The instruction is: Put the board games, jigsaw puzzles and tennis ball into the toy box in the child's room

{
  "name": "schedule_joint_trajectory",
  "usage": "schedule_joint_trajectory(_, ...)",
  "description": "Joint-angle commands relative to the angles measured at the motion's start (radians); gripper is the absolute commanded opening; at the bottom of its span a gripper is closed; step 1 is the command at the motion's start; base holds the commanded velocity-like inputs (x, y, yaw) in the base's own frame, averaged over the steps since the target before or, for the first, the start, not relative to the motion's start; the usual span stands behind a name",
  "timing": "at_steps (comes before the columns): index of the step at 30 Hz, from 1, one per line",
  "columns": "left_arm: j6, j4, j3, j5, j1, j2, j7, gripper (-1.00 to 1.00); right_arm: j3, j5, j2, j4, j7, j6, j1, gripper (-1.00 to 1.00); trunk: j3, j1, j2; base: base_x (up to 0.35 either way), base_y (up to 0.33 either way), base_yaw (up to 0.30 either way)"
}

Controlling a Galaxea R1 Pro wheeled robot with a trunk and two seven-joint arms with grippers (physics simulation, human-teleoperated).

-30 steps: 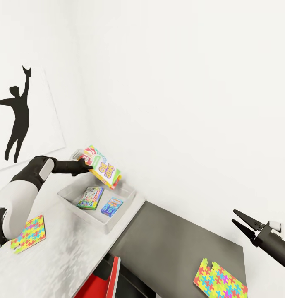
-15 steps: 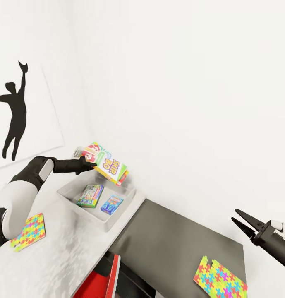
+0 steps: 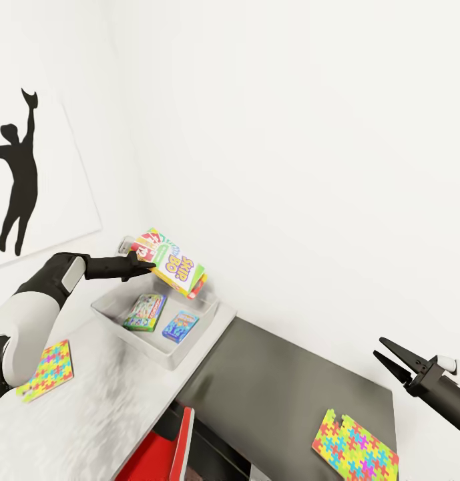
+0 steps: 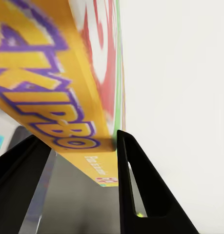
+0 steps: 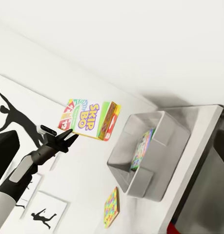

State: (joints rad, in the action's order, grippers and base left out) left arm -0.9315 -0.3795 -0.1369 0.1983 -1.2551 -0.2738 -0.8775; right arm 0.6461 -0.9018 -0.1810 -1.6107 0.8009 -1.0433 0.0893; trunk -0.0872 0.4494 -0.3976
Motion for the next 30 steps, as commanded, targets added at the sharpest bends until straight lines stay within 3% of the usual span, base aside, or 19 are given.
schedule_joint_trajectory(1, -0.003, 0.001, -0.005, -0.004, -0.001, 0.001, -0.006, -1.00, 0.001, 0.004, 0.000, 0.000, 0.006, -0.004, 0.001, 1.00, -0.004, 0.001, -0.002, 0.000, 0.000, 0.000)
schedule_joint_trajectory(30, 0.035, -0.001, -0.004, -0.004, 0.000, -0.005, -0.009, -1.00, 0.001, 0.004, 0.000, 0.000, 0.006, -0.004, 0.003, 1.00, -0.052, 0.001, -0.002, 0.000, 0.000, 0.000)
